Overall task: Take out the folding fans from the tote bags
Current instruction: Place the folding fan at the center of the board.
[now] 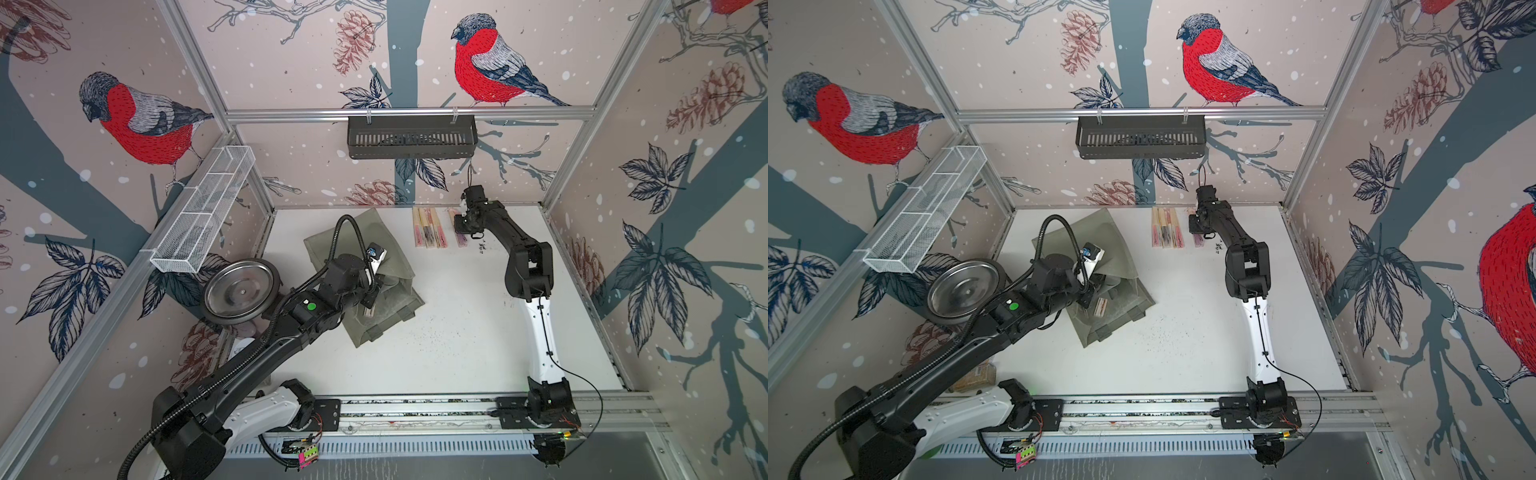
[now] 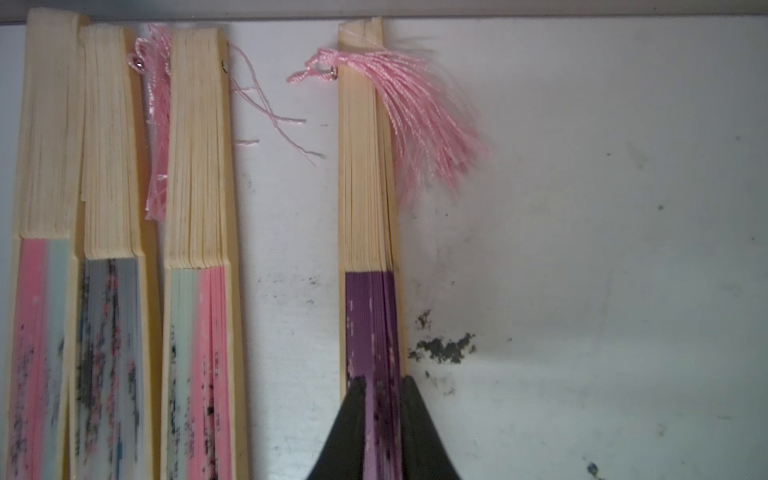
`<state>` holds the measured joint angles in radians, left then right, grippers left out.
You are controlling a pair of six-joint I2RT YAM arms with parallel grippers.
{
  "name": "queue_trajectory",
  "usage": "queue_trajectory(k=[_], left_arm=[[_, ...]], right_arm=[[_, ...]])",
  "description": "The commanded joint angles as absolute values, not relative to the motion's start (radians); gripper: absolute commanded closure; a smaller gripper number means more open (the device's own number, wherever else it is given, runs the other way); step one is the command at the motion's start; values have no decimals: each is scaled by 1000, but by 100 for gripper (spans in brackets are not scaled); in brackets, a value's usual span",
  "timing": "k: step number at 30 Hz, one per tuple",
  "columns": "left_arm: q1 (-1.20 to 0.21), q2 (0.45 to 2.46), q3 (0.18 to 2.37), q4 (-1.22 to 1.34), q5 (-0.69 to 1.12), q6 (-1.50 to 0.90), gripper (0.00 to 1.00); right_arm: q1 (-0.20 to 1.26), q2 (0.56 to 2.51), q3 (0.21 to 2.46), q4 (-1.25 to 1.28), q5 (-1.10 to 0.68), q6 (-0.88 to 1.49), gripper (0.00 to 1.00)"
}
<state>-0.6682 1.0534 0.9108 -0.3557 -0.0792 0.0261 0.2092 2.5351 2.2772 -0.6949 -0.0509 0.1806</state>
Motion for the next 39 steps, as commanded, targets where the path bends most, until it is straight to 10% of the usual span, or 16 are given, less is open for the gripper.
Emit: queue_trajectory(k=[1, 39], left_arm=[[-669, 1051, 916, -330, -85, 28, 100], [-669, 1049, 916, -331, -86, 29, 100]], right_arm=[[211, 2543, 2276, -686, -40, 173, 85], [237, 2522, 2281, -715, 40, 169, 79]])
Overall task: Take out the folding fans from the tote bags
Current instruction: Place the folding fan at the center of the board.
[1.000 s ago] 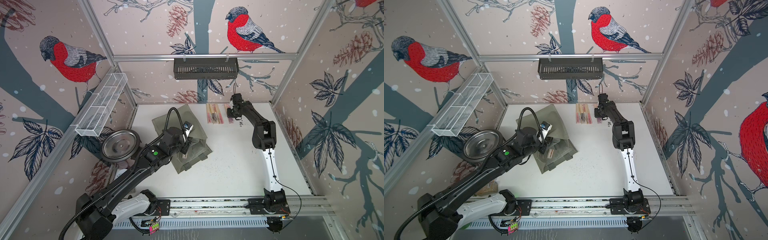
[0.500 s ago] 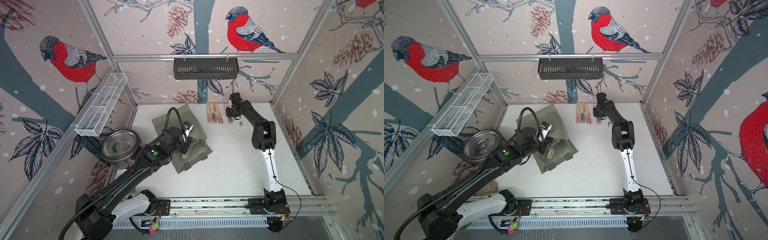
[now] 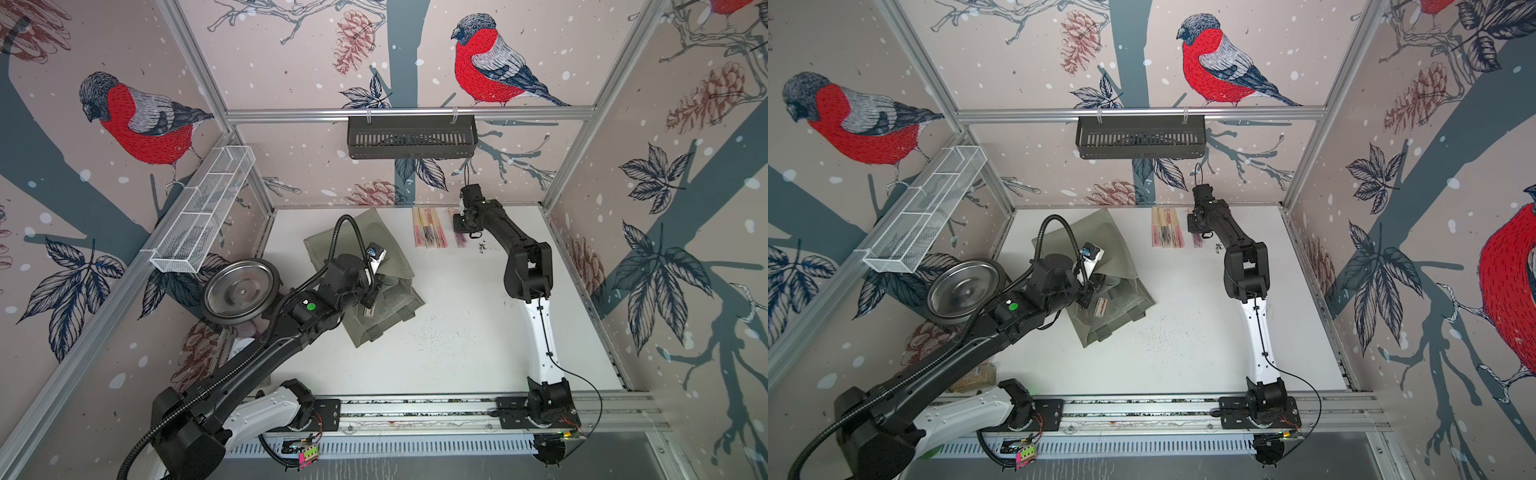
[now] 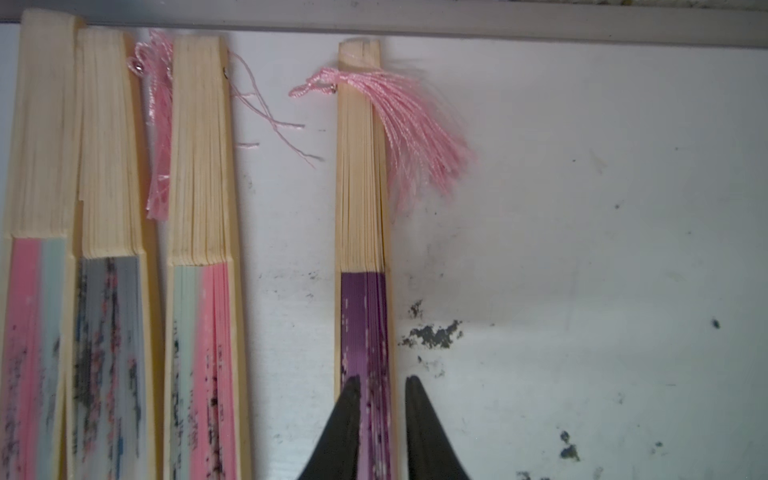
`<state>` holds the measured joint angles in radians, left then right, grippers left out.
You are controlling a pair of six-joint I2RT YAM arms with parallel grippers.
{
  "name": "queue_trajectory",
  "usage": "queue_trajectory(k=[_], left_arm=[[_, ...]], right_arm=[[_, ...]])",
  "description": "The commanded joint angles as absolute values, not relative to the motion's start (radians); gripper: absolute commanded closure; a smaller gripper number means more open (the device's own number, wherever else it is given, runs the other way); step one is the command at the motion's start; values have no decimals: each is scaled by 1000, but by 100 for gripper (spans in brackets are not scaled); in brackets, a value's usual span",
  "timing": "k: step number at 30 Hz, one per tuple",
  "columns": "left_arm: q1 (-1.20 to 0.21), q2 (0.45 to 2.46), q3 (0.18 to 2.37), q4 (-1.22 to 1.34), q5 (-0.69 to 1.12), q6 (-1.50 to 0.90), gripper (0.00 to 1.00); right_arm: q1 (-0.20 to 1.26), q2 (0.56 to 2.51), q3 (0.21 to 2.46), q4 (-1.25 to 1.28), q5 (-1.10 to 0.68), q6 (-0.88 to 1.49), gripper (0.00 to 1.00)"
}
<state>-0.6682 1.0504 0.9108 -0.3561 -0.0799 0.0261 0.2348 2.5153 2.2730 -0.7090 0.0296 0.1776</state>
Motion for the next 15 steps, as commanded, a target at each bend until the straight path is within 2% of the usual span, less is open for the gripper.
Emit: queue_trajectory(k=[1, 15], left_arm=[[-668, 1049, 916, -330, -86, 28, 100], [-669, 1051, 916, -330, -85, 29, 100]], right_arm=[[236, 2526, 2280, -716, 37, 169, 79], [242, 2546, 2284, -724, 16, 163, 92]])
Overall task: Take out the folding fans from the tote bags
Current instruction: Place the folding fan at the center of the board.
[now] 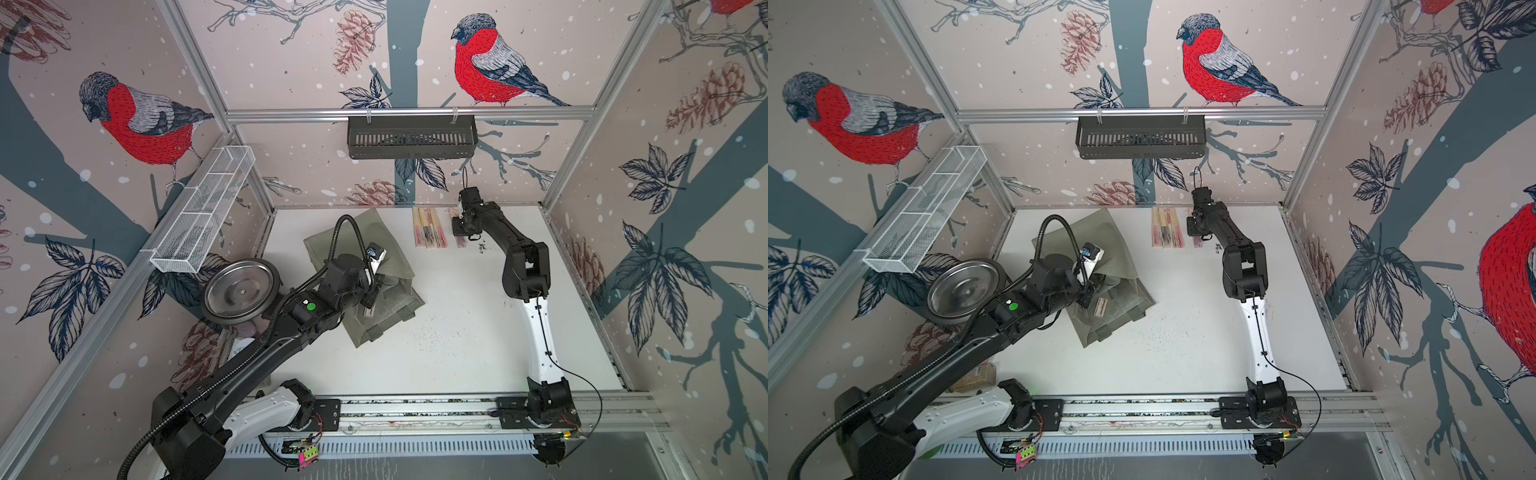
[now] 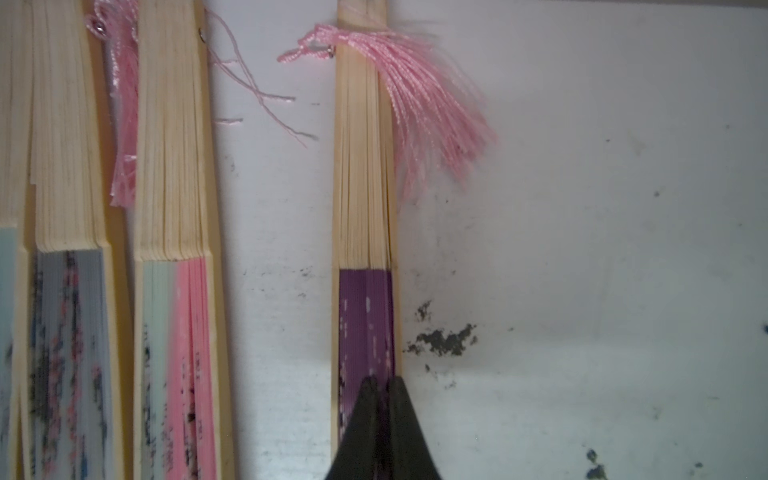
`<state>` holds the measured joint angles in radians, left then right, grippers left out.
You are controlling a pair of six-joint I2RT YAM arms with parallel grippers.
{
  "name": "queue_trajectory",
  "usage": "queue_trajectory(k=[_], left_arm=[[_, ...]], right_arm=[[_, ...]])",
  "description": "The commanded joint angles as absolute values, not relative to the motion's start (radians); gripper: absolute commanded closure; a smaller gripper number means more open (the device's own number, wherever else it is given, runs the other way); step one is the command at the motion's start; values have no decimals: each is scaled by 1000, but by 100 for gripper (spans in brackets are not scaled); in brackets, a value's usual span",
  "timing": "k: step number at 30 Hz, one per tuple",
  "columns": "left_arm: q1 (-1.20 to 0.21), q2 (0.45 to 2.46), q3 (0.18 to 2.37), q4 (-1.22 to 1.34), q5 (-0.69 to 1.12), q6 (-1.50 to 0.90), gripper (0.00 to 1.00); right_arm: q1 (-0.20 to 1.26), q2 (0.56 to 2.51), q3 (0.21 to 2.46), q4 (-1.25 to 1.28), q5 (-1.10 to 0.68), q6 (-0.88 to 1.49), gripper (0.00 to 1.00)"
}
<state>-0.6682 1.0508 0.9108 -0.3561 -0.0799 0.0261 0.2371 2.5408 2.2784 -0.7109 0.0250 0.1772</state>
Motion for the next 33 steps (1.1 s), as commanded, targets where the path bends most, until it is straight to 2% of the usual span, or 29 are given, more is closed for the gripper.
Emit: queue_trajectory(k=[1, 18, 20, 30, 33], left_arm=[[-669, 1051, 916, -331, -84, 29, 100], [-668, 1051, 916, -330, -80, 29, 100], [-668, 1051, 916, -331, -80, 29, 100], [-669, 1048, 916, -332, -80, 29, 100], [-669, 1046, 916, -330, -80, 29, 100]], right_arm=[[244, 2546, 2284, -724, 17, 162, 93], [238, 2595, 2276, -737, 41, 168, 92], [232, 2597, 2275, -739, 40, 179, 88], [235, 2555, 2282, -735, 5, 176, 82], [241, 2526, 2282, -736, 8, 173, 70]])
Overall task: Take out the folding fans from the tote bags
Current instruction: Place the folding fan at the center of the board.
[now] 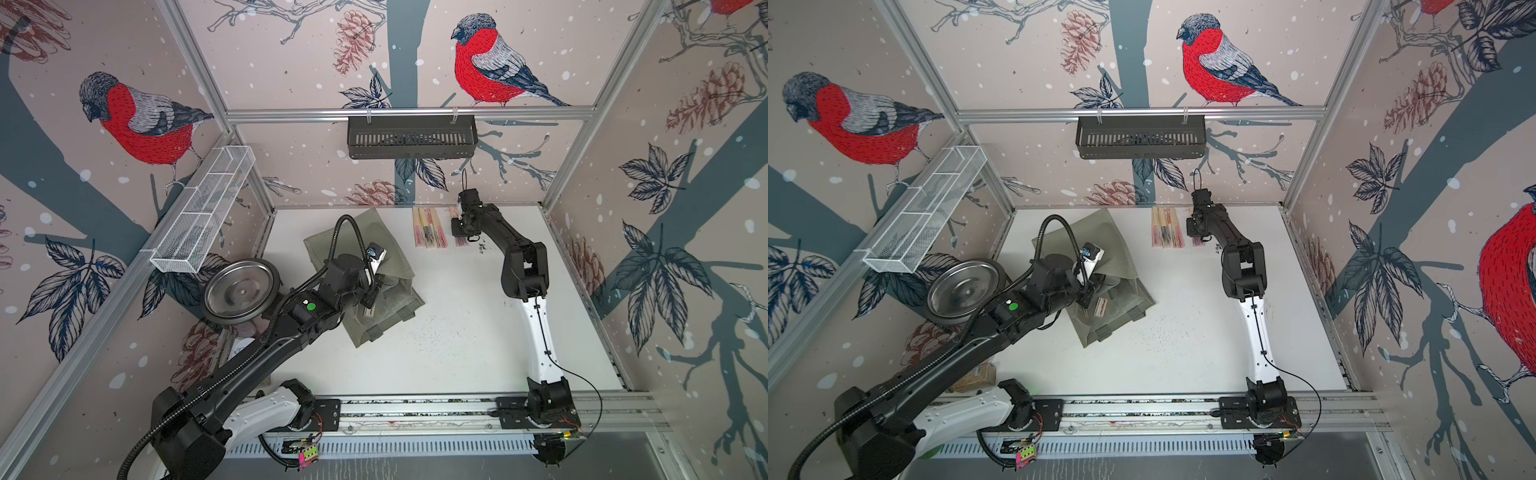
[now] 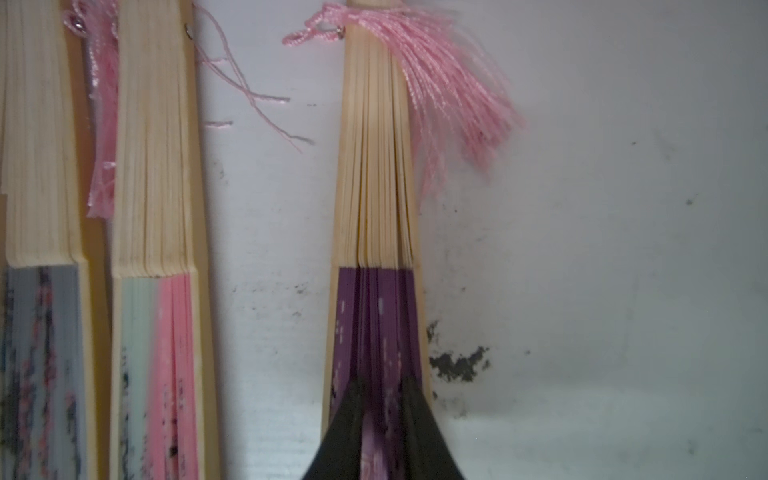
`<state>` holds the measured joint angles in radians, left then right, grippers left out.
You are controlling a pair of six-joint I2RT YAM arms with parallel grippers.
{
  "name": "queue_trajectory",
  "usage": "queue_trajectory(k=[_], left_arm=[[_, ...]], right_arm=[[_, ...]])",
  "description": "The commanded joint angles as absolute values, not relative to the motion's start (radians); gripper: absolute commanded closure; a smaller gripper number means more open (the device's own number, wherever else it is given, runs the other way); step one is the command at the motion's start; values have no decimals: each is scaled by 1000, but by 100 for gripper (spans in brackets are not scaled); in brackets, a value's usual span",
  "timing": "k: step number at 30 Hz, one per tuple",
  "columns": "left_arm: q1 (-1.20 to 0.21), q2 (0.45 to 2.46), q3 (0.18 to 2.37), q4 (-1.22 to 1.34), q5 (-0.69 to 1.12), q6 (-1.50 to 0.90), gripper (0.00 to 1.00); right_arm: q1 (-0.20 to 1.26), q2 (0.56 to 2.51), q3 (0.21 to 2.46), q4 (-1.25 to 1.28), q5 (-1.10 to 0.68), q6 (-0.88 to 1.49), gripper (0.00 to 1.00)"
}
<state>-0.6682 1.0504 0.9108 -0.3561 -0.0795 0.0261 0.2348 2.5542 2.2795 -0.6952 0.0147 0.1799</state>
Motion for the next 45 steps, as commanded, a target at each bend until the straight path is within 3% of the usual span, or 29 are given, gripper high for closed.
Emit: queue_trajectory(k=[1, 7, 11, 17, 33, 38, 45], left_arm=[[-668, 1047, 917, -330, -80, 29, 100], [-669, 1046, 917, -333, -83, 31, 100], [-668, 1048, 916, -333, -81, 31, 100], [-668, 1050, 916, -333, -80, 31, 100], [-668, 1051, 916, -333, -78, 31, 100], [-667, 1049, 916, -332, -80, 31, 100], [-669, 1049, 917, -333, -81, 31, 100]], right_arm=[[242, 2514, 2281, -736, 11, 173, 68], [243, 2486, 2275, -723, 19, 170, 68], [238, 2503, 2280, -705, 19, 174, 79], [229, 2533, 2293, -694, 7, 188, 88], [222, 2588, 2295, -715, -6, 184, 89], [222, 2538, 2311, -727, -18, 193, 84], [215, 2431, 2230, -630, -69, 233, 63]])
